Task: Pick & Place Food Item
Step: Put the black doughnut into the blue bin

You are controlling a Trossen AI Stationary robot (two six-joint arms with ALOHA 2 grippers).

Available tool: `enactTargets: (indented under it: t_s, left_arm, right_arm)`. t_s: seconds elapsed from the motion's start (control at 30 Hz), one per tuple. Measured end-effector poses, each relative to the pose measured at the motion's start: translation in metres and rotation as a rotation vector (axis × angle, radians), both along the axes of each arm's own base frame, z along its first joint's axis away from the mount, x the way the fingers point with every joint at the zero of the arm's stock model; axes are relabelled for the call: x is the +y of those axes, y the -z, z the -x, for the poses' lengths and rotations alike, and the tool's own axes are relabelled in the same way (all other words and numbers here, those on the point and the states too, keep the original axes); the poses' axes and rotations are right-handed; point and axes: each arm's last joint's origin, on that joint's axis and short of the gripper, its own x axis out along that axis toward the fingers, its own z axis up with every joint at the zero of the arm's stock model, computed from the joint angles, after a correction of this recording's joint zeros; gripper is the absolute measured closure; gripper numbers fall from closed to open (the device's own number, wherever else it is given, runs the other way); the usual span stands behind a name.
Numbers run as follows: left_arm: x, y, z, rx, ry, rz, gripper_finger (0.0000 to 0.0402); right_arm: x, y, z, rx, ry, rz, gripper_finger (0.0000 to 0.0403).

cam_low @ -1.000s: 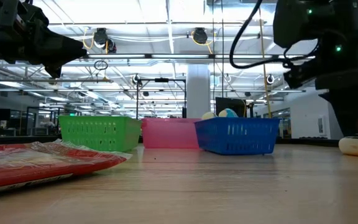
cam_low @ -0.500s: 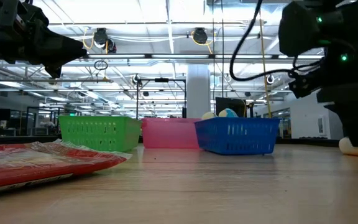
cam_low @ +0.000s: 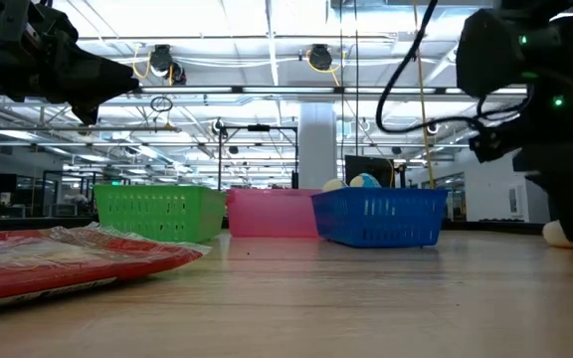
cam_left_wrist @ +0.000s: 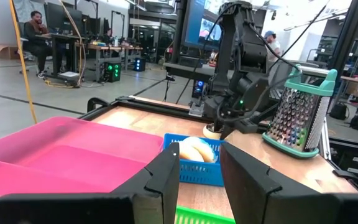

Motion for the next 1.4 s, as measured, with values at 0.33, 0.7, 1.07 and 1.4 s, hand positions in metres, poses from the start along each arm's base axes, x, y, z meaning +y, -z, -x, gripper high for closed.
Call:
enactTargets:
  t_s: [0.33, 0.7, 1.07, 1.4]
  left_arm:
    - [0.000, 0.000, 0.000, 0.000, 0.000, 0.000, 0.0286]
    - [0.000, 0.000, 0.000, 0.000, 0.000, 0.000, 0.0286]
    - [0.000, 0.000, 0.000, 0.000, 0.000, 0.000, 0.0286]
    - [0.000, 0.000, 0.000, 0.000, 0.000, 0.000, 0.0286]
  right_arm:
    - [0.000, -0.034, -0.002, -0.329, -0.097, 0.035, 0.0355]
    - [0.019, -0.081, -0.015, -0.874, -0.260, 0.291, 0.0371]
    - [0.041, -0.049, -0.055, -1.002, -0.410, 0.526, 0.0376]
    - [0.045, -0.020, -0.066, -0.916, -0.419, 0.590, 0.0374]
